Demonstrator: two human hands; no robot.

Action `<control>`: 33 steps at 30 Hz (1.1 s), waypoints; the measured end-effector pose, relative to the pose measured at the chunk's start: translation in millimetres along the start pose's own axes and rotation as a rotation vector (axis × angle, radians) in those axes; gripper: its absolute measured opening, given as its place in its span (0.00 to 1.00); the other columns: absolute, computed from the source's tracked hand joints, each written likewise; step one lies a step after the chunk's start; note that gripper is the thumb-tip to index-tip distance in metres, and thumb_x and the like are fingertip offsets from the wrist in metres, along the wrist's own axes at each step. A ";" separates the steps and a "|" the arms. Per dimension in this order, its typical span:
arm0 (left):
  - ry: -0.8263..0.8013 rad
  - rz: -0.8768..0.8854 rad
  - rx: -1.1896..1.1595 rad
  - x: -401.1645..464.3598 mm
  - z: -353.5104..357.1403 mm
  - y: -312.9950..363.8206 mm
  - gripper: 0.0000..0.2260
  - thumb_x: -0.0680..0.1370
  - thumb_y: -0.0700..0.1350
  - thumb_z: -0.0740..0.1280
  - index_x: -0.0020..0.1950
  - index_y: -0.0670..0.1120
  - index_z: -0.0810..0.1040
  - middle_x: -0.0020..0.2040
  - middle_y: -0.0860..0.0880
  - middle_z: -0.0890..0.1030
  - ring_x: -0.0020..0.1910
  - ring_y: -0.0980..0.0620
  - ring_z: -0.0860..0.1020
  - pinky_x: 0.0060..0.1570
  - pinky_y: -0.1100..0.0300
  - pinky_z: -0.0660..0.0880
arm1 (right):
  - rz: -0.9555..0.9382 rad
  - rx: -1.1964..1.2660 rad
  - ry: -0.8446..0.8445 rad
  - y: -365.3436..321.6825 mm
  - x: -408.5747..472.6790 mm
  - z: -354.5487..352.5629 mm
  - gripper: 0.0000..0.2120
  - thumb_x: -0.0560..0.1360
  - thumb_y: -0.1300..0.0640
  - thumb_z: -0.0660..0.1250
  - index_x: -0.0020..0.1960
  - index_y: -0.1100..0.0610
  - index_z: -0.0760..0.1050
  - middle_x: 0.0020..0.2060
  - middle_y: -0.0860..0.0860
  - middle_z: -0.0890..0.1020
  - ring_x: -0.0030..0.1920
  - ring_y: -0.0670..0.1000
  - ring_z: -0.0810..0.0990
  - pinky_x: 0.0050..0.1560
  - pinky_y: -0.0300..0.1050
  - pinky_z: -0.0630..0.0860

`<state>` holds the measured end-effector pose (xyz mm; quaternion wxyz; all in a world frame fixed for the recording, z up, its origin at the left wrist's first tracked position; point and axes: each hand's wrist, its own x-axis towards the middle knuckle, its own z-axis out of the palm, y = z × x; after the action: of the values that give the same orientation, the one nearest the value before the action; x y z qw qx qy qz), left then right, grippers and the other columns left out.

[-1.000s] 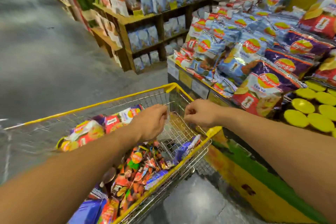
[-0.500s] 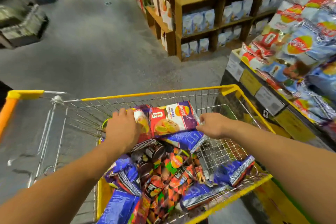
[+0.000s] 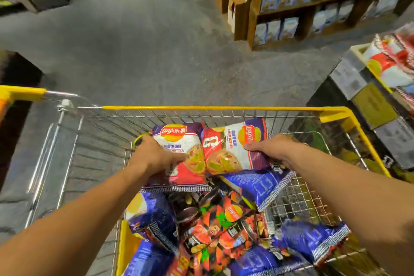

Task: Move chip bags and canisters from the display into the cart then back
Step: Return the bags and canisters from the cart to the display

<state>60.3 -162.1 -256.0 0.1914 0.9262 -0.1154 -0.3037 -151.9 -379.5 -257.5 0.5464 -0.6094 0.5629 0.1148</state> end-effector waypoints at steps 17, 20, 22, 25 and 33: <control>-0.124 0.238 -0.465 -88.9 -27.5 14.5 0.38 0.65 0.33 0.79 0.66 0.55 0.63 0.44 0.42 0.83 0.36 0.44 0.82 0.38 0.49 0.81 | -0.343 -0.136 0.156 -5.4 -124.8 -29.0 0.33 0.69 0.68 0.74 0.71 0.54 0.69 0.56 0.57 0.82 0.51 0.56 0.82 0.52 0.48 0.80; -0.170 0.349 -0.464 -113.7 -31.5 24.1 0.38 0.64 0.35 0.79 0.66 0.54 0.64 0.41 0.43 0.82 0.31 0.49 0.81 0.33 0.54 0.80 | -0.369 -0.137 0.197 7.8 -151.9 -48.6 0.27 0.68 0.68 0.73 0.63 0.49 0.75 0.52 0.54 0.84 0.48 0.54 0.82 0.51 0.48 0.81; -0.255 0.398 -0.526 -130.6 -33.2 35.3 0.36 0.67 0.30 0.76 0.68 0.53 0.64 0.39 0.44 0.83 0.29 0.52 0.81 0.31 0.58 0.79 | -0.388 -0.109 0.244 19.0 -171.5 -64.0 0.23 0.69 0.70 0.71 0.58 0.48 0.77 0.47 0.51 0.83 0.44 0.51 0.80 0.45 0.42 0.79; -0.446 0.482 -0.581 -156.5 -35.7 56.8 0.38 0.66 0.28 0.75 0.69 0.49 0.64 0.40 0.47 0.86 0.36 0.50 0.84 0.34 0.57 0.81 | -0.365 0.005 0.340 40.0 -204.6 -89.8 0.18 0.71 0.72 0.69 0.55 0.53 0.79 0.45 0.54 0.81 0.43 0.53 0.78 0.37 0.40 0.73; -0.799 0.642 -0.537 -227.4 -10.4 145.8 0.45 0.59 0.33 0.78 0.73 0.47 0.64 0.58 0.39 0.82 0.55 0.38 0.82 0.52 0.44 0.81 | -0.202 0.052 0.652 102.6 -280.5 -169.1 0.09 0.71 0.64 0.71 0.36 0.58 0.72 0.39 0.55 0.76 0.39 0.55 0.75 0.32 0.43 0.68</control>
<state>-127.1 -215.4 -68.5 0.4440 0.5772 -0.3729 -0.5751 -410.9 -333.1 -37.1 0.3617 -0.6525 0.6476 -0.1549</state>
